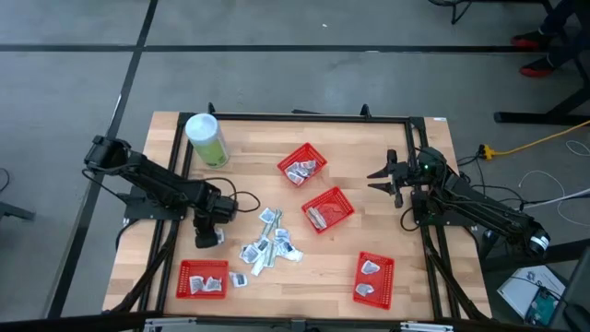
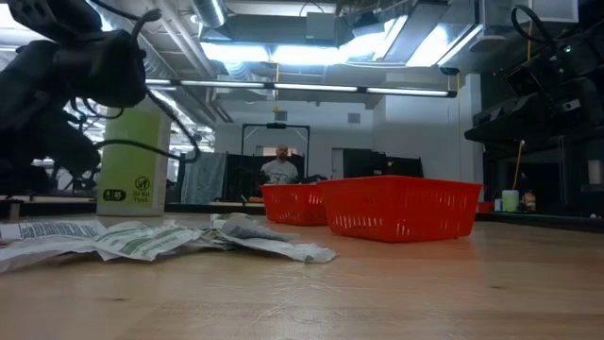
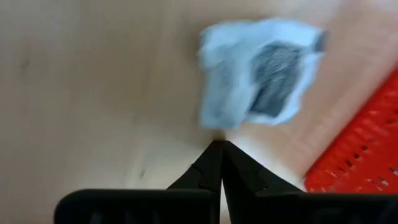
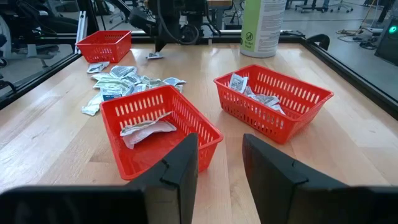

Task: Pick & Place First Aid Supplies
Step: Adjust the gray towelette pad

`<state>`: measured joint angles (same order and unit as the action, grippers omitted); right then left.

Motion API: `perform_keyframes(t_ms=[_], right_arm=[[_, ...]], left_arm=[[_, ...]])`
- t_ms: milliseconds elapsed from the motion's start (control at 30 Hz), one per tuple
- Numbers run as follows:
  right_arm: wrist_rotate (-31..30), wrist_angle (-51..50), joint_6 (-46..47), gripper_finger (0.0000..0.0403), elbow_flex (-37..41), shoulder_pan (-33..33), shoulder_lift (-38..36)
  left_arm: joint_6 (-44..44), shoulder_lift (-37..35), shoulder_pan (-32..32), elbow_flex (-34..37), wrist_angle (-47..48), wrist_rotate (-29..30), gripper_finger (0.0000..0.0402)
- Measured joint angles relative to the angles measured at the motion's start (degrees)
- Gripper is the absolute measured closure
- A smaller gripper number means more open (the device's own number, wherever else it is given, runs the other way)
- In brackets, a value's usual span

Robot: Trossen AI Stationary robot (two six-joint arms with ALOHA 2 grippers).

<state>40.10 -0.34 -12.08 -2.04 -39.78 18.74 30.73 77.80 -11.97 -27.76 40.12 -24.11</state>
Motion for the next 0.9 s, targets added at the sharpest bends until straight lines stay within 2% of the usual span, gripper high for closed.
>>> perform_keyframes(t_ms=[300, 600, 733, 900], right_arm=[[0.0, 0.0, 0.0, 0.0276, 0.0, 0.0, 0.0], [0.0, 0.0, 0.0, 0.0276, 0.0, 0.0, 0.0], [0.0, 0.0, 0.0, 0.0276, 0.0, 0.0, 0.0], [0.0, 0.0, 0.0, 0.0276, 0.0, 0.0, 0.0]], left_arm=[[-7.4, 0.1, 0.0, 0.1, -16.9, 2.3, 0.0399], [-17.2, 0.2, 0.2, 0.1, -44.0, 18.5, 0.0398], [-17.0, -0.4, 0.1, -1.2, -51.4, 15.6, 0.0400], [-13.7, -1.1, -3.0, -6.9, -47.7, 9.7, 0.0399]])
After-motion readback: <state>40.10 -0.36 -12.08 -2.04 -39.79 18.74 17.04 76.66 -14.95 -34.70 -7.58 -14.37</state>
